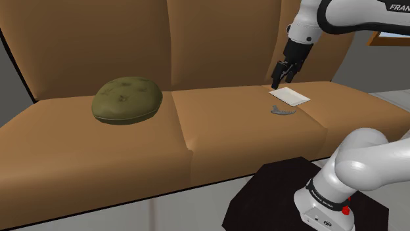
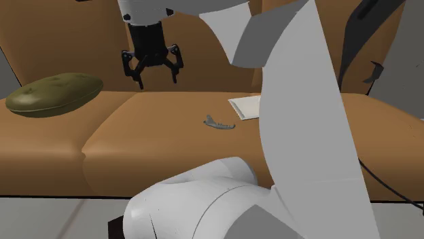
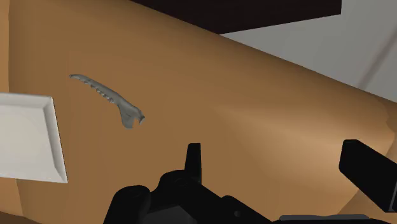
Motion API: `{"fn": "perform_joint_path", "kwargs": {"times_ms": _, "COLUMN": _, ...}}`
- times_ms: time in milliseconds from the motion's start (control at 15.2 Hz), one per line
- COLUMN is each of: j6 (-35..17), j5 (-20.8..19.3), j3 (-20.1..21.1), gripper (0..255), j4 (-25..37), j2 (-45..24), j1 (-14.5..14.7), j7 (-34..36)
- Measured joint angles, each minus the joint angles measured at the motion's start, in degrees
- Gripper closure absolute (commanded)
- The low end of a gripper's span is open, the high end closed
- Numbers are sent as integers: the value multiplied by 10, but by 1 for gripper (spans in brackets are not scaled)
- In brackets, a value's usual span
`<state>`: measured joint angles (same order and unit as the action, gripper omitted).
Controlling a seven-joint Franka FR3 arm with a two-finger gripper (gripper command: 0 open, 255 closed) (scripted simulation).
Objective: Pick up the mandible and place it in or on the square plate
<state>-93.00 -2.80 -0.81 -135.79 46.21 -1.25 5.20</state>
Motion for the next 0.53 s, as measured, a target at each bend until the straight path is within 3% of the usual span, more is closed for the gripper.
{"fn": "perform_joint_path", "kwargs": {"times_ms": 198, "j6": -1, "j5": -12, "j3": -18, "gripper": 0, "j4": -10, "j2": -4, "j1": 4, "j7": -35}}
{"fn": "perform_joint_path", "kwargs": {"times_ms": 528, "j6": -11, "j5": -61, "j3": -88, "gripper": 0, "j4": -30, "j2": -39, "j1": 17, "j7": -178}}
